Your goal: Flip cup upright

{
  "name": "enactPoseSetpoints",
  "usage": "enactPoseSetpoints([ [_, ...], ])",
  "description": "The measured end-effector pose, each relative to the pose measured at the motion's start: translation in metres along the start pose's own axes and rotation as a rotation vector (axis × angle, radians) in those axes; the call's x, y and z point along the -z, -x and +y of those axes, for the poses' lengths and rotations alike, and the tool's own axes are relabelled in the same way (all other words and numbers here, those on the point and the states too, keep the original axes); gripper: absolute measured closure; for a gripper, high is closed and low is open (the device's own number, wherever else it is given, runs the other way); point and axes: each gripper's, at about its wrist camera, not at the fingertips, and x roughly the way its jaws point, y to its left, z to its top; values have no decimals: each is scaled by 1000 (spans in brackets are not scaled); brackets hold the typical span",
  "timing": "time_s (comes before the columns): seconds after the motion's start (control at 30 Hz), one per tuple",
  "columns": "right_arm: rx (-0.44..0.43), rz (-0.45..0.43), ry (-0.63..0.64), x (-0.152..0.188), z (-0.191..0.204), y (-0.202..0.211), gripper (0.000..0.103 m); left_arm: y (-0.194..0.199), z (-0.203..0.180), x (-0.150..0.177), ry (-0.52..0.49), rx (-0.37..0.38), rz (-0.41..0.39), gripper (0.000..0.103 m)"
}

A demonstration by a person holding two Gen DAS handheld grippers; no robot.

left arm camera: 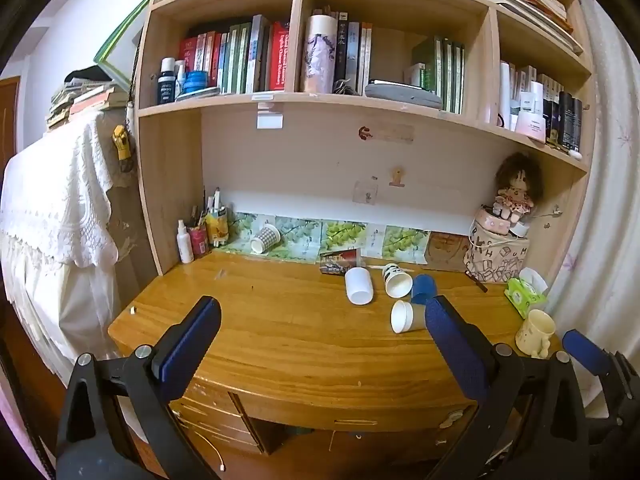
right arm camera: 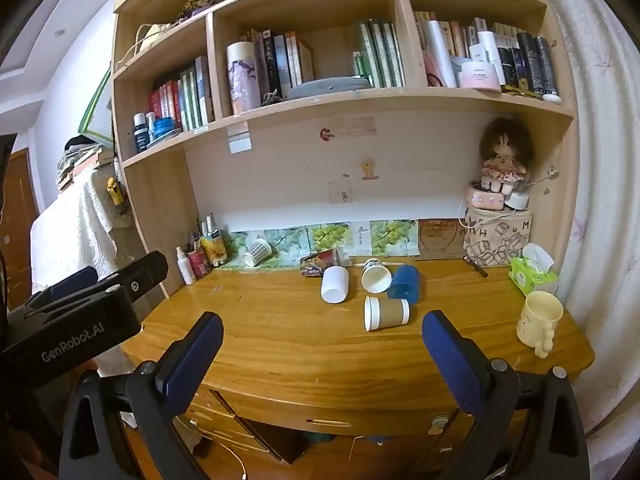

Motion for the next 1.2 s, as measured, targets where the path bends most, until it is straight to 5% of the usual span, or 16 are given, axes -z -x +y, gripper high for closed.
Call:
enactPoseSetpoints([
  [0.7,-45,47,-18,9,10,-3,3,-12,8,-2,-8,-40,63,1],
  [1.2,-36,111,-30,-7,-3,-53,3,-65,-2,-17,-11,-18,99,1],
])
